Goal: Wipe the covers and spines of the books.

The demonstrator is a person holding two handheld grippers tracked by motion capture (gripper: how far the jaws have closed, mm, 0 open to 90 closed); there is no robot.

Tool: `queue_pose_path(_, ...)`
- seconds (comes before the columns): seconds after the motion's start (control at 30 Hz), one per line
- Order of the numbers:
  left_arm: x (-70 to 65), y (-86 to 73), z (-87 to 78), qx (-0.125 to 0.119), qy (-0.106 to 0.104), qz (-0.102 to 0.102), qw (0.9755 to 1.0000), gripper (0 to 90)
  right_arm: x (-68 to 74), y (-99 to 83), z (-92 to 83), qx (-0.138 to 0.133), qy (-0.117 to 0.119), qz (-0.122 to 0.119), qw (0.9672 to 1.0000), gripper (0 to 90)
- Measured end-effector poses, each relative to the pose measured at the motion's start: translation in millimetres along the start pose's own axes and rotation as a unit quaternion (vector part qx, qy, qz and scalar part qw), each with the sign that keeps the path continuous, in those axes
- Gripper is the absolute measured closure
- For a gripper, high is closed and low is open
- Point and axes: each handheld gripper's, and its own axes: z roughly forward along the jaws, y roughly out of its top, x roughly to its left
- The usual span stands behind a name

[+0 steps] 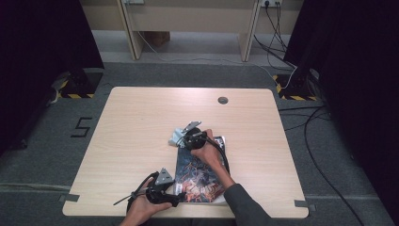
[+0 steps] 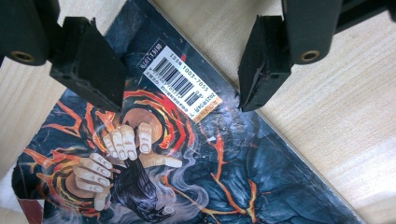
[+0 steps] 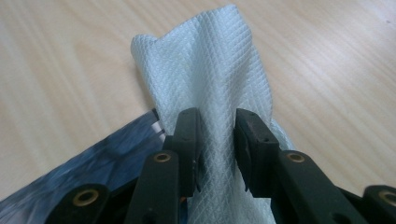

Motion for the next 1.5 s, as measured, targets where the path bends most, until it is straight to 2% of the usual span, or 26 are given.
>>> queue_pose_path(0.1,0.4,0.4,0.1,0.001,-0.002,0.001,1.0000,31.2,-0.4,1.4,0.5,0.004,-0.003,0.003,1.0000,71.0)
queue_pose_path(0.2,0.3,0.1,0.0,0.001,-0.001,0.001,1.0000,31.2,5.9,-4.8,-3.4,-0.007,-0.002,-0.005,1.0000,71.9)
queue_pose_path(0.43,0.0,0.2,0.0,0.001,0.000,0.000,1.0000,31.1,21.0,-19.5,-18.6,-0.009,0.026,-0.023,0.9993,71.9)
queue_pose_path(0.6,0.0,-0.1,0.1,0.000,0.001,0.000,1.0000,30.7,32.4,-33.1,-29.7,-0.019,0.052,-0.026,0.9981,71.4)
queue_pose_path(0.67,0.5,0.3,0.2,0.001,-0.001,0.001,1.0000,30.6,35.1,-37.5,-33.8,-0.020,0.061,-0.030,0.9975,70.3)
queue_pose_path(0.73,0.1,0.0,0.2,0.000,0.000,0.000,1.0000,30.6,37.9,-43.9,-37.2,-0.028,0.064,-0.024,0.9973,70.3)
queue_pose_path(0.8,0.0,-0.1,0.0,0.000,0.002,0.000,1.0000,30.6,36.4,-46.1,-40.5,-0.024,0.070,-0.031,0.9968,69.7)
queue_pose_path(1.0,0.1,-0.2,0.1,0.000,0.002,0.001,1.0000,30.3,35.8,-49.0,-41.7,-0.026,0.066,-0.022,0.9973,68.0)
queue_pose_path(1.17,0.5,-0.4,0.4,-0.001,0.003,0.000,1.0000,28.5,39.3,-48.2,-42.2,-0.025,0.056,-0.033,0.9976,69.3)
queue_pose_path(1.2,0.8,0.1,0.4,0.001,0.003,0.001,1.0000,28.1,40.3,-48.2,-42.8,-0.022,0.052,-0.031,0.9979,69.3)
queue_pose_path(1.33,1.2,0.5,0.0,0.002,0.003,-0.003,1.0000,27.2,41.7,-49.1,-43.7,-0.022,0.071,-0.024,0.9969,69.1)
queue_pose_path(1.43,1.6,0.4,-1.8,0.009,-0.010,-0.002,0.9999,26.3,39.9,-51.2,-43.5,-0.026,0.090,-0.006,0.9956,68.3)
queue_pose_path(1.5,1.4,-0.5,-4.1,0.004,-0.012,-0.008,0.9999,25.3,38.8,-53.6,-44.0,-0.029,0.094,0.004,0.9952,68.3)
